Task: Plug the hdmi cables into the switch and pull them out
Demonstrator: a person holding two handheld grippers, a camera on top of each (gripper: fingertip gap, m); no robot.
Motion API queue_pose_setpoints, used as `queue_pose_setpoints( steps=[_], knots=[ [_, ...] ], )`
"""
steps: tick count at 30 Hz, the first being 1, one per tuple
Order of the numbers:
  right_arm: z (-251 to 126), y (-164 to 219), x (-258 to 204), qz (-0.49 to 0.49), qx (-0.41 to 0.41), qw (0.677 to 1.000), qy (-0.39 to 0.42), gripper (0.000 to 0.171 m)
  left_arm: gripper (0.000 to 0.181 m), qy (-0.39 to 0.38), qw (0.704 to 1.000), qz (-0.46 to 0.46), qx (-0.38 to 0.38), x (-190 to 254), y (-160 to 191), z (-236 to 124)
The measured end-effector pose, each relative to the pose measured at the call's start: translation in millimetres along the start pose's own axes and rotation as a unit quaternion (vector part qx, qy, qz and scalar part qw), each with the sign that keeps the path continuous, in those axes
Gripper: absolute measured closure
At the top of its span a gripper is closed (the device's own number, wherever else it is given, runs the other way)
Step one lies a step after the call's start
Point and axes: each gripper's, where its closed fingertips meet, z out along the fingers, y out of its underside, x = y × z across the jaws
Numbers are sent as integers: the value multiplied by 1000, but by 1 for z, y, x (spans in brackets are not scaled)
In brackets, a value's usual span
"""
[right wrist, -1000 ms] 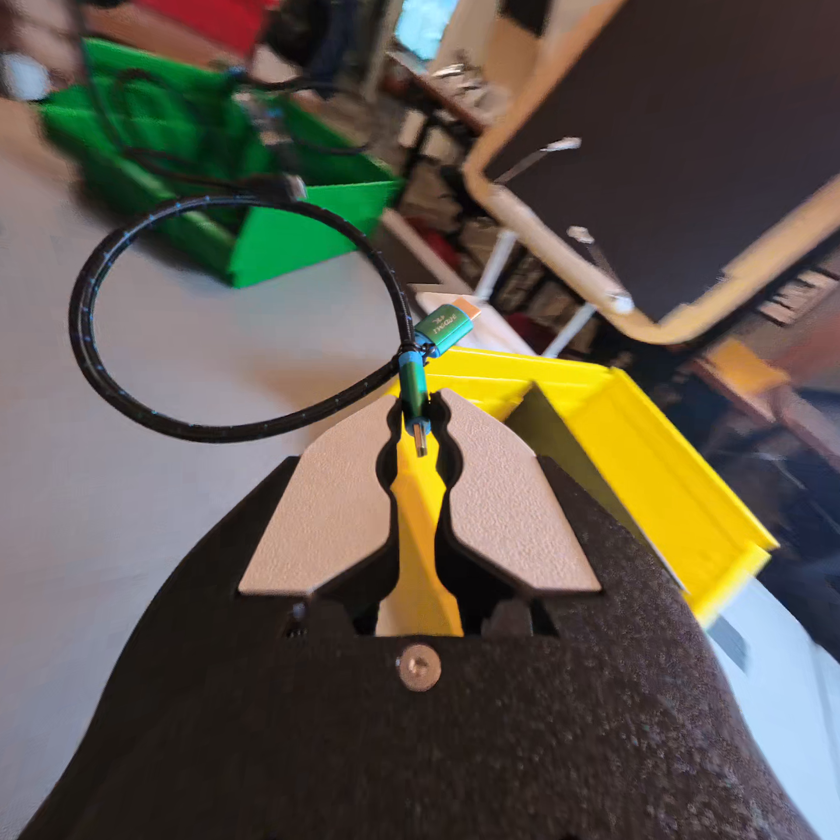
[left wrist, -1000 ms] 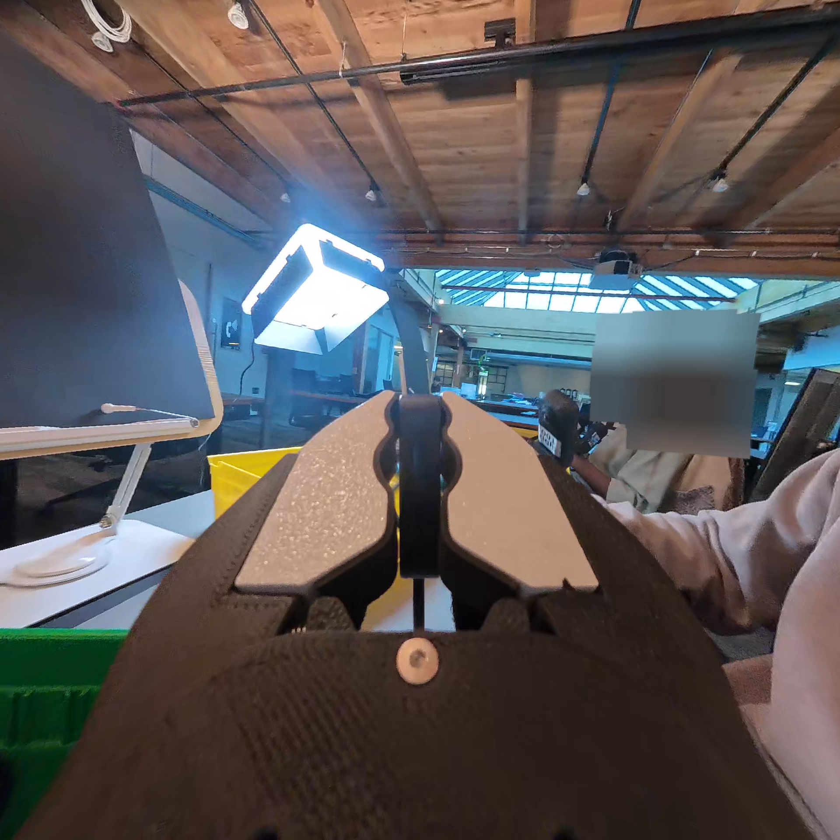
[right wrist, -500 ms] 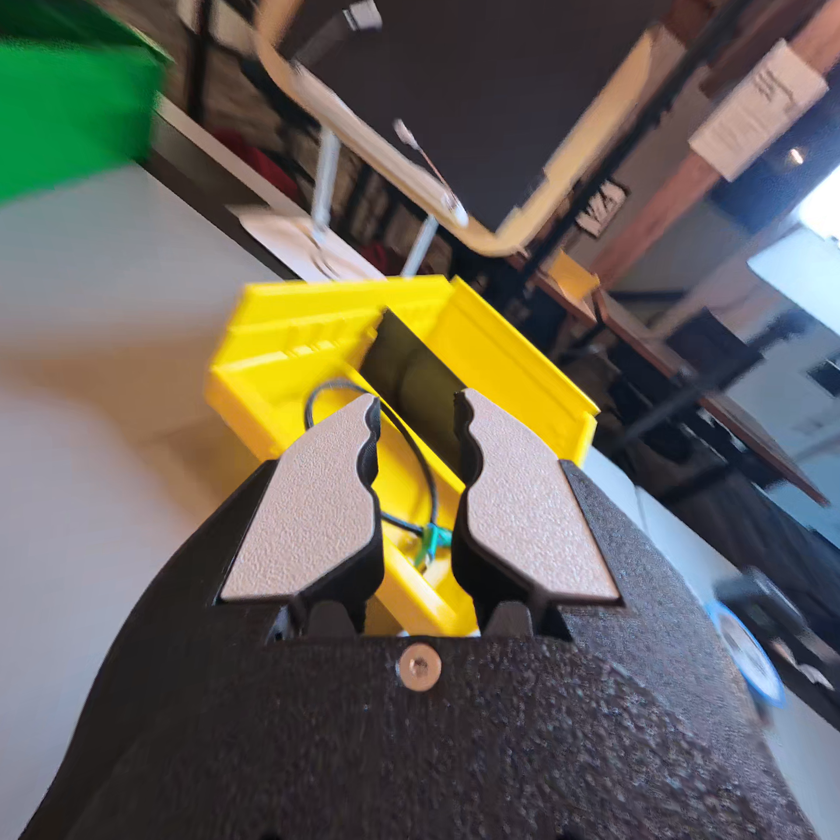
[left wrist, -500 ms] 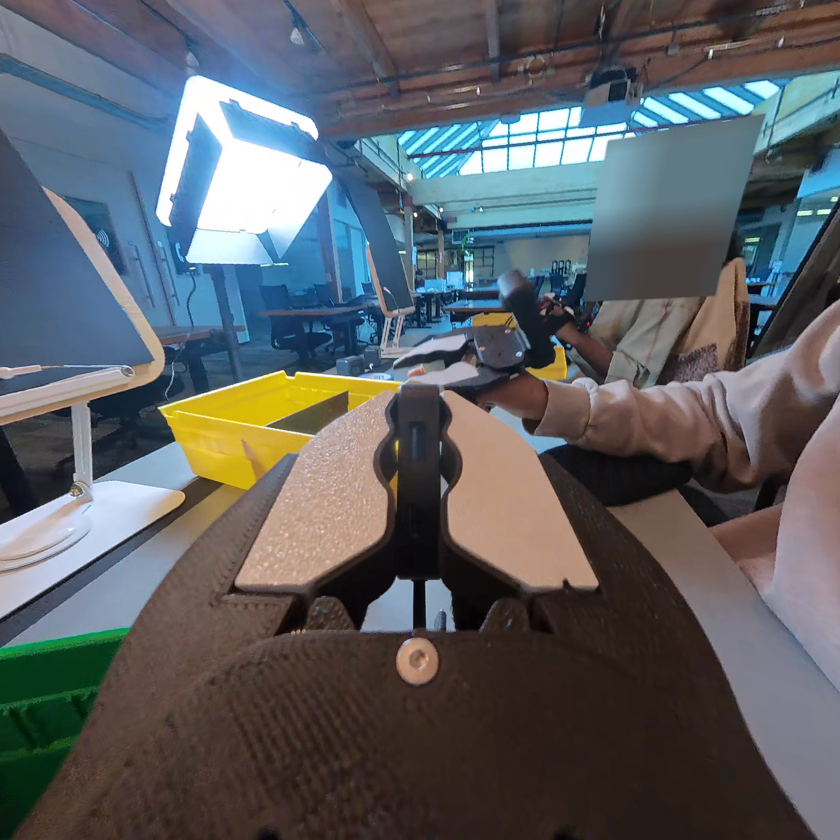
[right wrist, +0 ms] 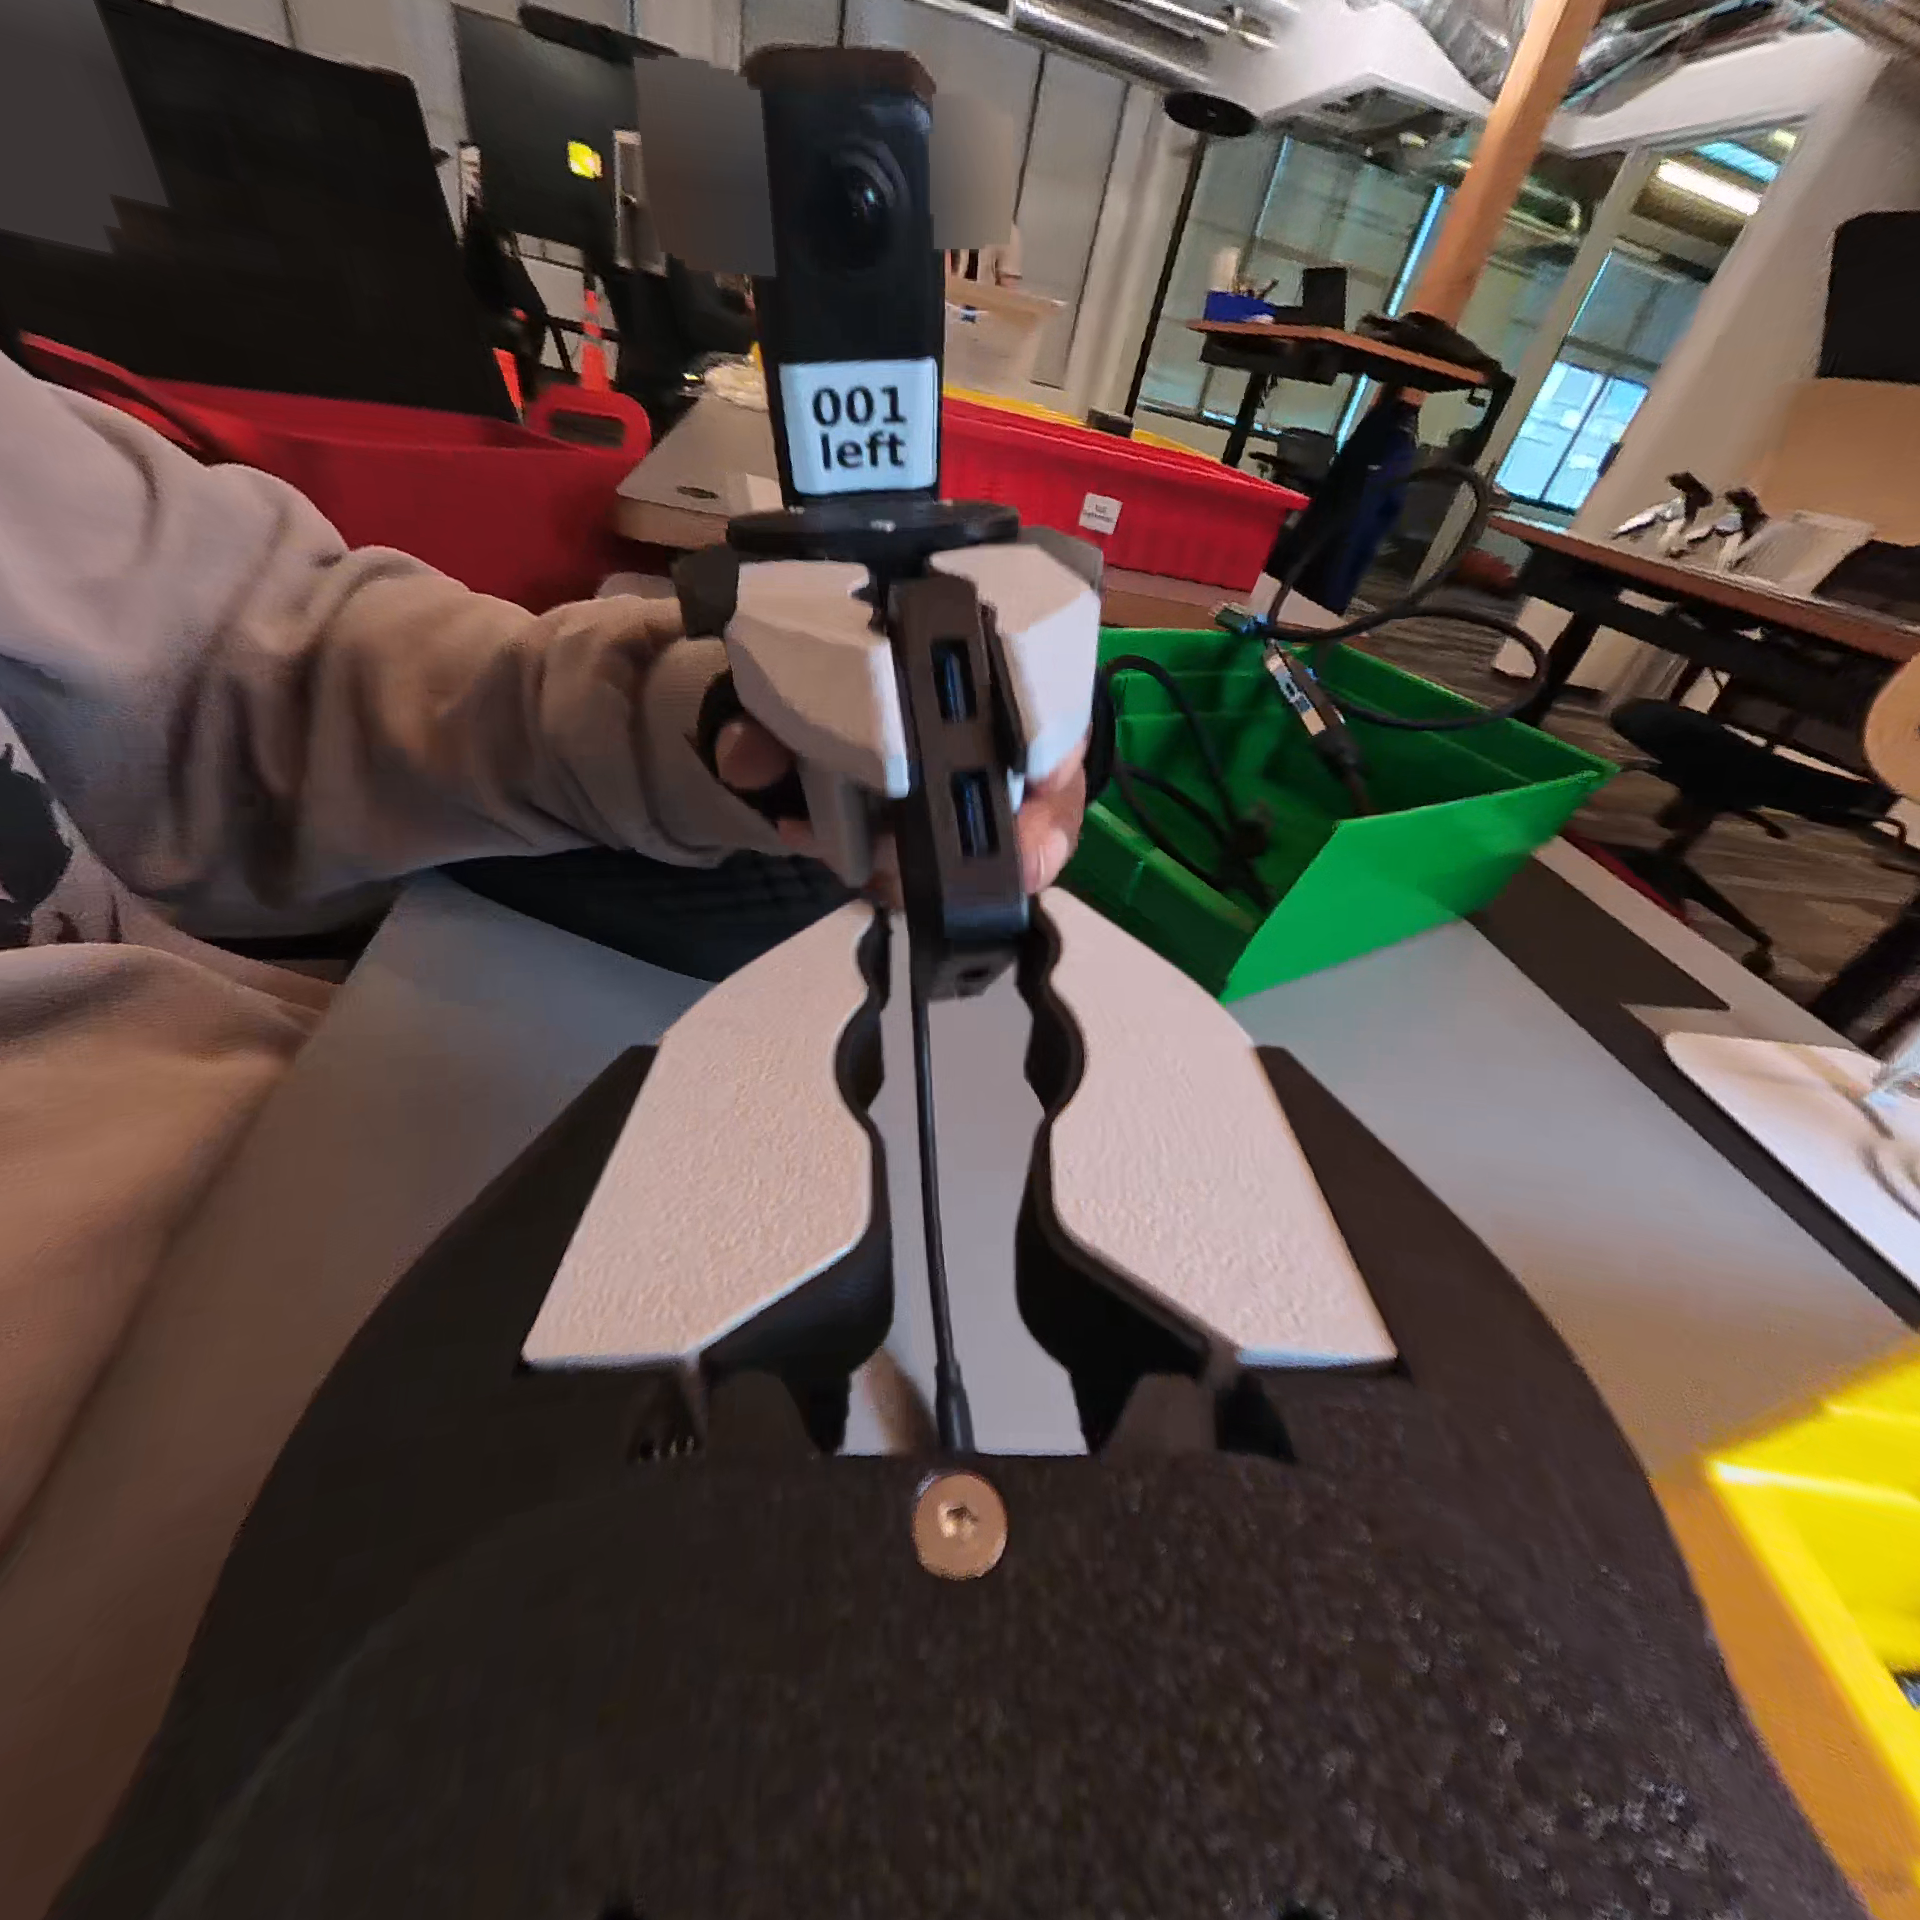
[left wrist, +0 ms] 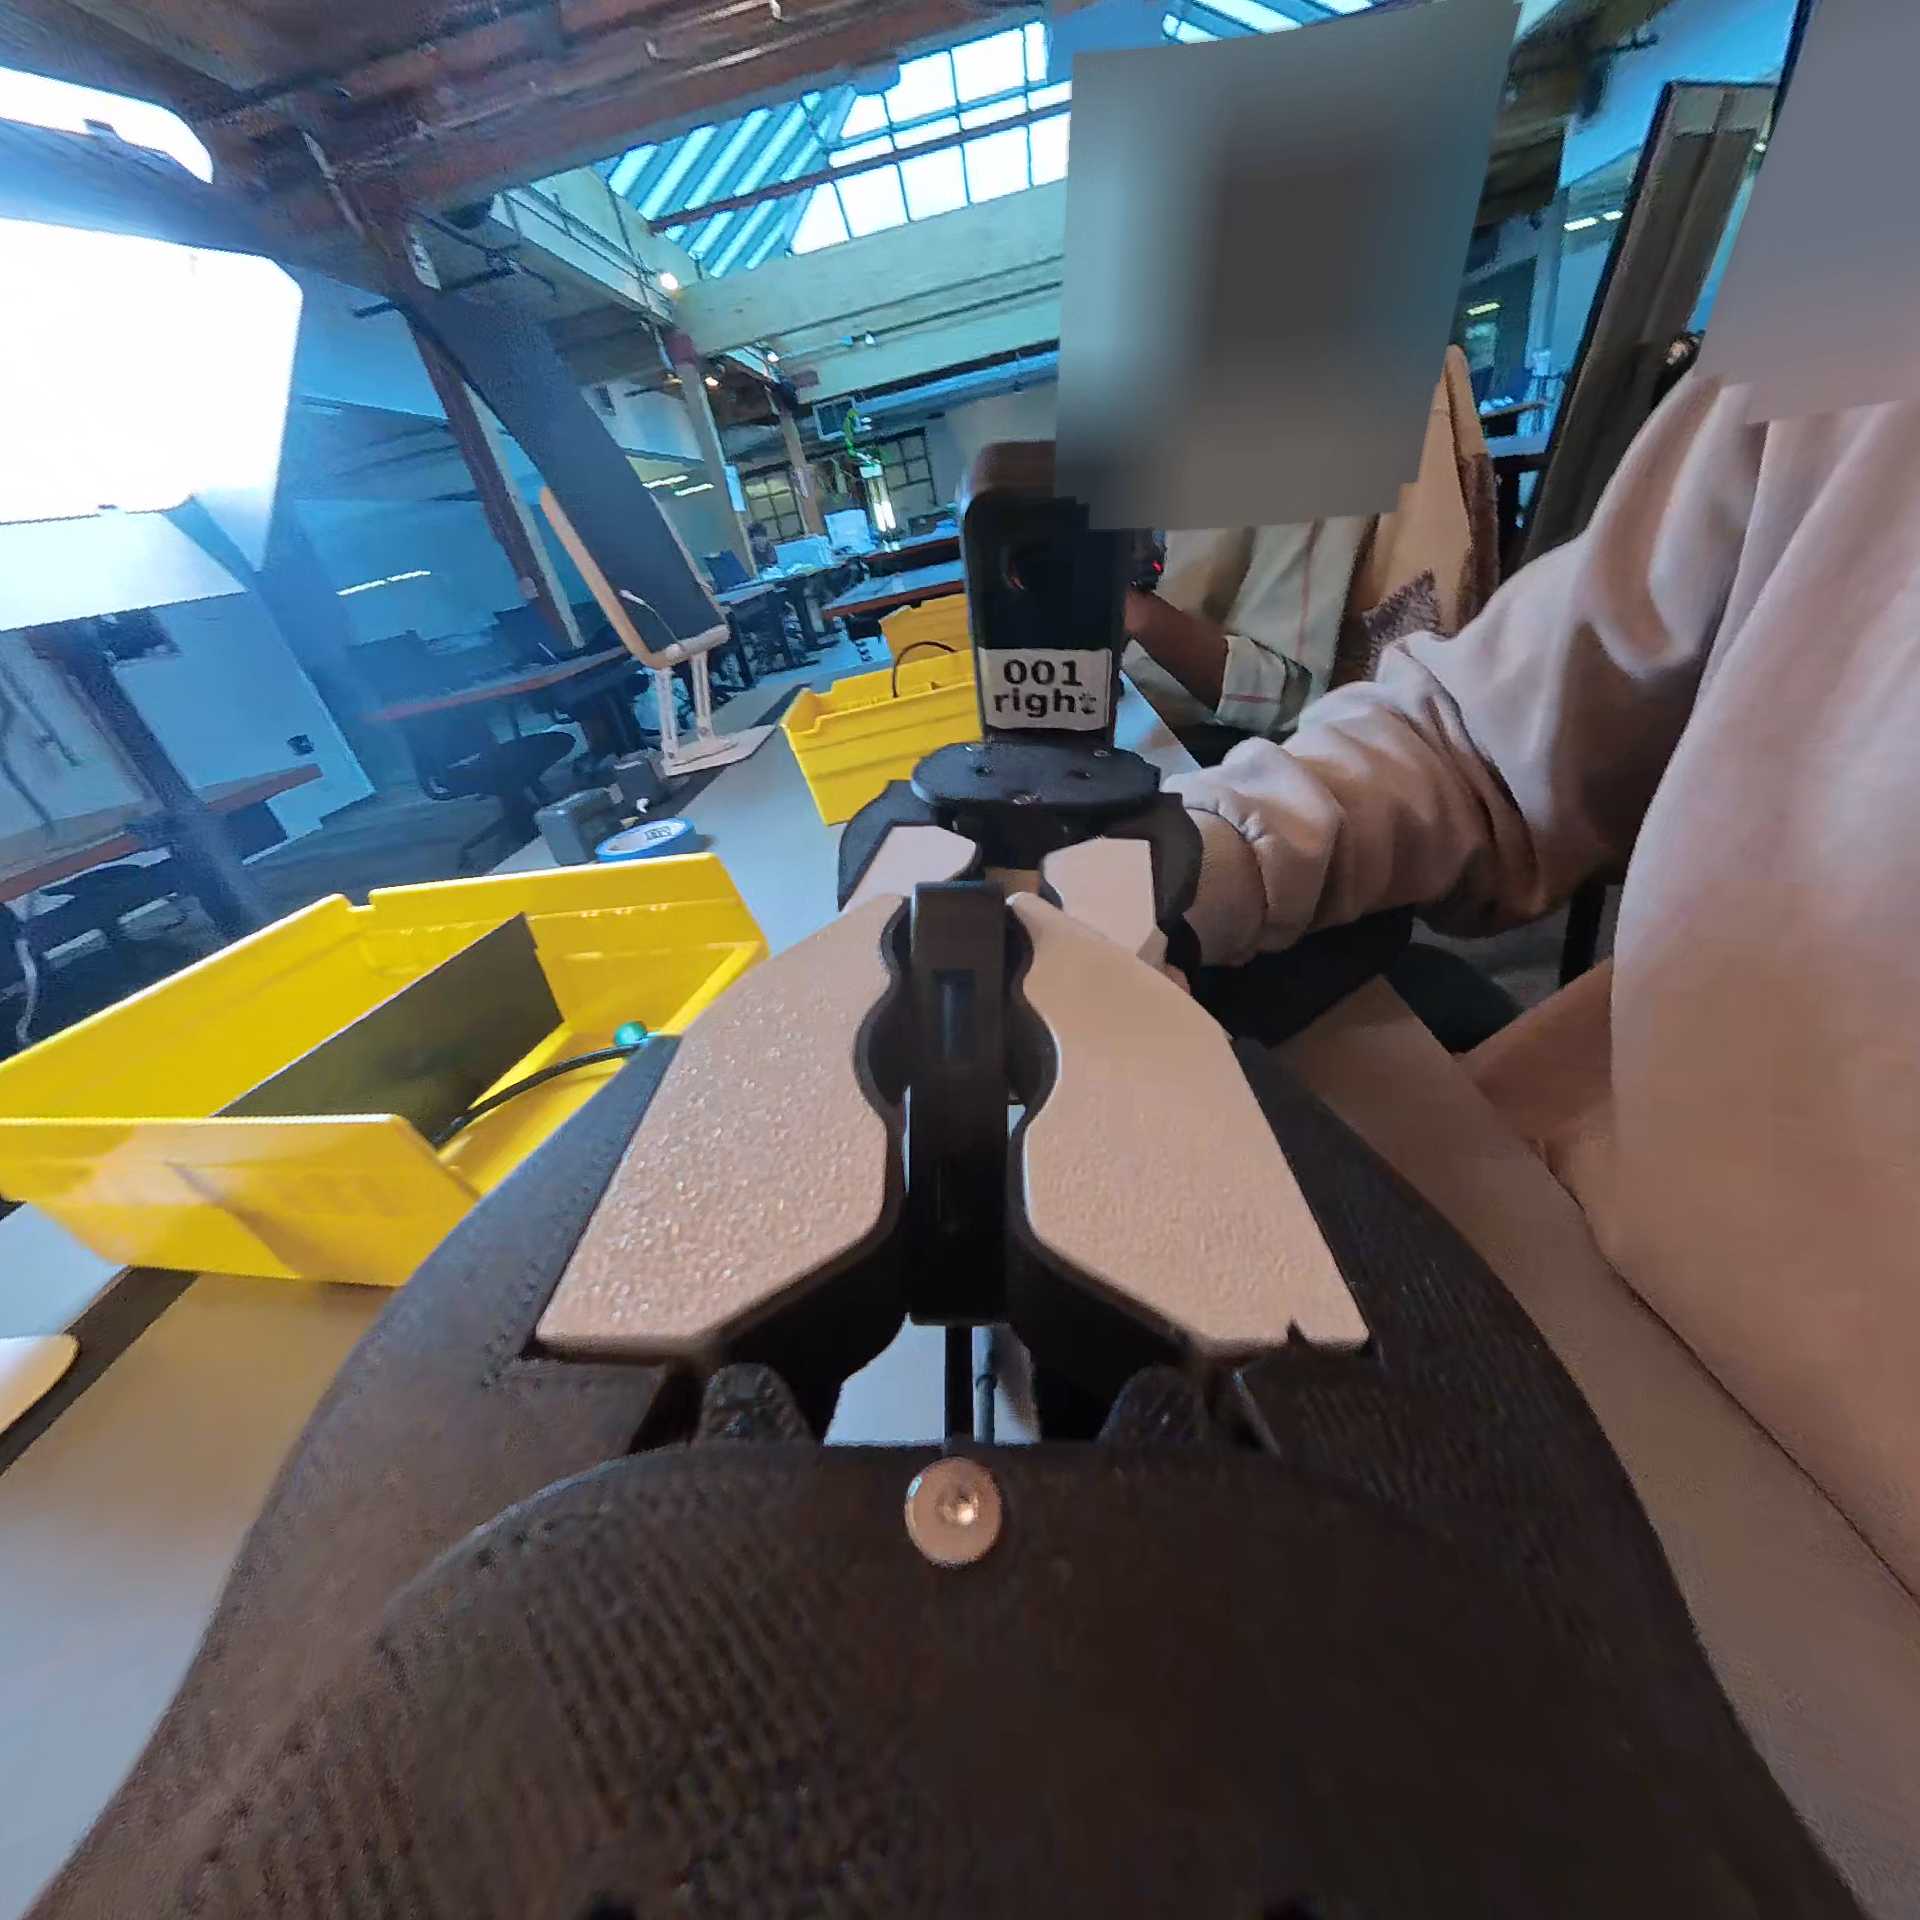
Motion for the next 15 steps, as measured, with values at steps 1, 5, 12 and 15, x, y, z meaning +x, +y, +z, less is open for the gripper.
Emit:
queue_pose_setpoints(
  steps=[1,5,12,15],
  knots=[
    [-2,-2,-2,-9,4,1000,-2,155,167,10,1000,0,-4,5,2,2],
    [-13,-5,-2,-17,1,1000,-20,157,163,3,1000,0,1,3,2,3],
    [-64,-33,74,-112,-58,986,106,157,156,-112,992,-48,-20,-51,16,-21],
    [-90,-48,138,-154,-99,966,184,157,157,-160,985,-48,-48,-70,30,-32]
  ],
)
